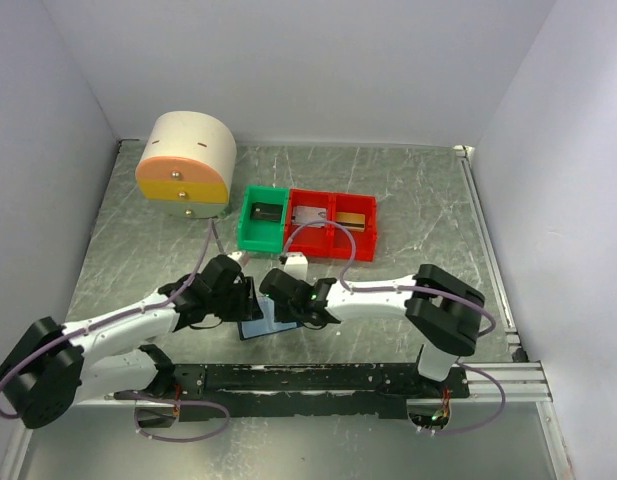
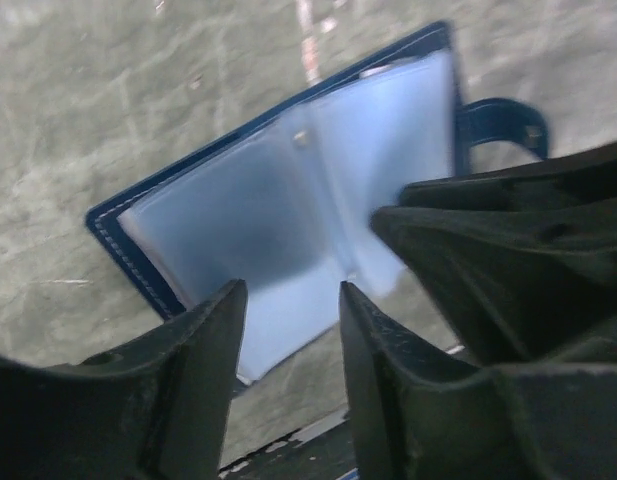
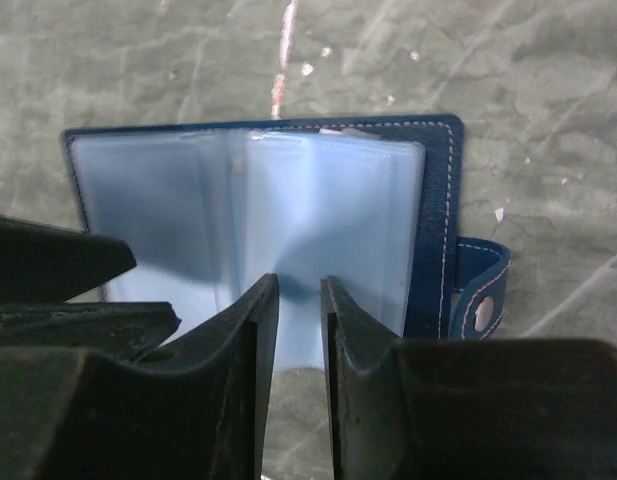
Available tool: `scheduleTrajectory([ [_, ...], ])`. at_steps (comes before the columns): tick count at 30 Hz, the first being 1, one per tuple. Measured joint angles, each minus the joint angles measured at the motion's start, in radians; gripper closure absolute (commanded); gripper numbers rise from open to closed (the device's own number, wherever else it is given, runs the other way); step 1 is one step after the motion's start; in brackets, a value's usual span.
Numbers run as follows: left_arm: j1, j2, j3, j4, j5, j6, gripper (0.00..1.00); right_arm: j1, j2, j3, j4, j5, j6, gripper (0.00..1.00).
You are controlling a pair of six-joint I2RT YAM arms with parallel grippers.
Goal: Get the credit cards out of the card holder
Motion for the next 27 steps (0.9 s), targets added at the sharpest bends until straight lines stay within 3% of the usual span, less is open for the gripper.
scheduleTrajectory([
  [3, -0.004, 0.059, -0.001, -0.029, -0.028, -0.011, 0.36, 0.0, 0.038, 0.011, 0.006, 0.005, 0.024, 0.75],
  [13, -0.015, 0.004, 0.0, -0.123, -0.135, -0.039, 0.29, -0.003, 0.012, -0.082, 0.145, -0.008, 0.104, 0.75],
  [27, -0.035, 0.023, -0.011, -0.111, -0.153, -0.049, 0.64, -0.008, 0.008, -0.15, 0.291, -0.046, 0.138, 0.75],
])
